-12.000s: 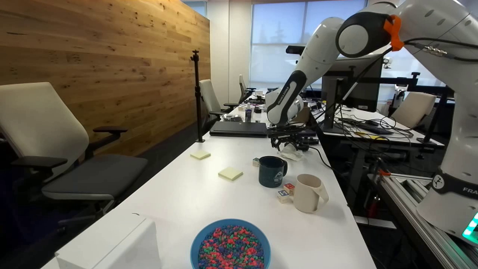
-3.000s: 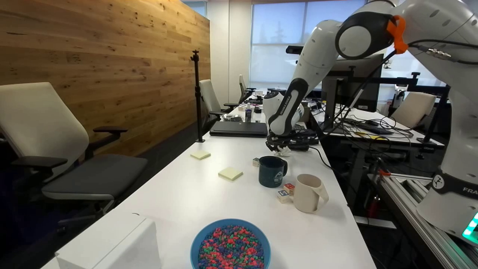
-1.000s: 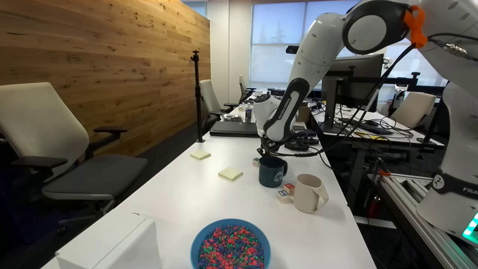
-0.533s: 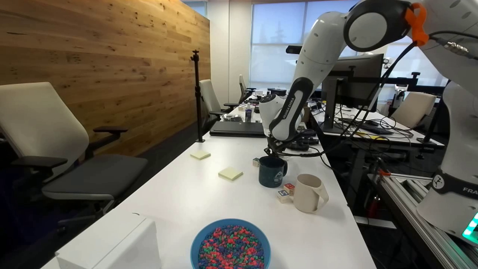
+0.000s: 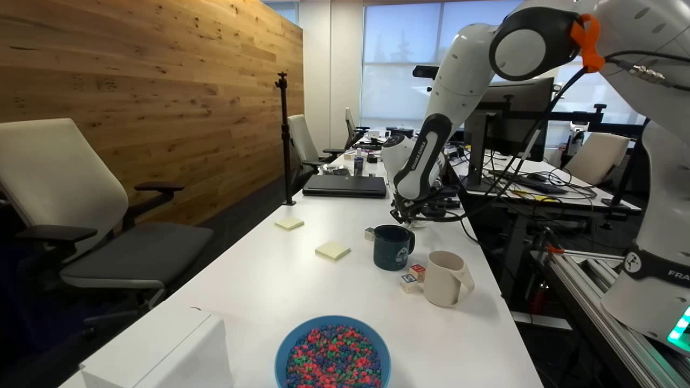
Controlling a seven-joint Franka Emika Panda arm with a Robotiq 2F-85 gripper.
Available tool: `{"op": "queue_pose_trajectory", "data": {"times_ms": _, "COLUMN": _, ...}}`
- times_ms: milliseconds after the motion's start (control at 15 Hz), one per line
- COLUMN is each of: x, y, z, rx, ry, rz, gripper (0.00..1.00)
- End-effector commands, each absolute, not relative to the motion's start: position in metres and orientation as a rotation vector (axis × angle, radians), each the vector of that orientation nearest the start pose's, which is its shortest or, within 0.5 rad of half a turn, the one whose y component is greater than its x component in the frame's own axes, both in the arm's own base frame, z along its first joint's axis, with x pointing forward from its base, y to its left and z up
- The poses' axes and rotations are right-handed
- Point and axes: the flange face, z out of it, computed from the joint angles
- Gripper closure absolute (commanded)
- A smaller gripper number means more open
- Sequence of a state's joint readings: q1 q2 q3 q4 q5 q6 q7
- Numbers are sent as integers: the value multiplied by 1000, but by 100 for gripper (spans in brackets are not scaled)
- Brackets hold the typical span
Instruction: Use the tissue to wipe the table
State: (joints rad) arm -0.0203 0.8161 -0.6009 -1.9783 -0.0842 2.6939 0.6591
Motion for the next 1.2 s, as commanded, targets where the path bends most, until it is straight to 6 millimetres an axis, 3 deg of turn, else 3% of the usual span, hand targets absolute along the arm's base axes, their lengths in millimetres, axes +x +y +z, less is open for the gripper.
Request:
{"op": "queue_pose_trajectory", "data": {"times_ms": 0, "x": 501, "y": -365, "z": 118, "rx": -3048, "ry": 1885, "rz": -41, "gripper": 98}}
{"op": "queue_pose_trajectory", "data": {"times_ms": 533, "x": 536, "y": -372, "z": 125, "rx": -2968, "ry": 1949, "rz": -76, "gripper": 98}}
{"op": "queue_pose_trajectory", "data": {"times_ms": 1133, "x": 568, "y": -341, "z": 121, "rx": -2969, "ry": 1874, "rz": -85, "gripper": 98}}
